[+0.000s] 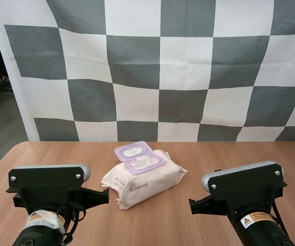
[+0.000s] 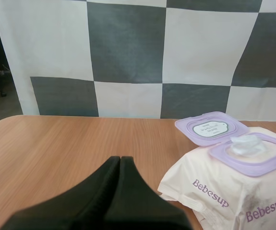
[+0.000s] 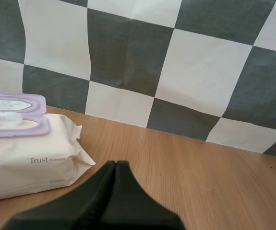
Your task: Open the wet wipes lid
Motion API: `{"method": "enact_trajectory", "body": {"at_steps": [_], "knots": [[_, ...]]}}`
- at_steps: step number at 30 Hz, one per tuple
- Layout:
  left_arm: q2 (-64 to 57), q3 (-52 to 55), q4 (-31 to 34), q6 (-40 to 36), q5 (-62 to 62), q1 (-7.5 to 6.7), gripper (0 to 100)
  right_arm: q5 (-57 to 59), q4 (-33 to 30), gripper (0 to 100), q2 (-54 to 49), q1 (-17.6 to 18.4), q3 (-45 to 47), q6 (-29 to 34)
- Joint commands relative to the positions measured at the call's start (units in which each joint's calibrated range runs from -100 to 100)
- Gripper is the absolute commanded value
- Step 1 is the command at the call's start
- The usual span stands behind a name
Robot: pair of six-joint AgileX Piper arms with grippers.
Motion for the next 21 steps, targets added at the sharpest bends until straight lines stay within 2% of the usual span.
{"method": "enact_trajectory", "body": {"at_steps": [1, 7, 21], "knots": [[0.0, 0.0, -1.2, -1.7, -0.2, -0.03, 0, 3.0, 1.9, 0, 0.0, 0.0, 0.0, 0.2], [0.0, 0.0, -2.2, -2.0, -0.4, -0.03, 0, 2.6, 2.2, 0, 0.0, 0.0, 0.0, 7.9], [0.0, 0.0, -2.2, -2.3, -0.4, -0.03, 0, 2.4, 2.2, 0, 0.0, 0.0, 0.0, 8.0]]}}
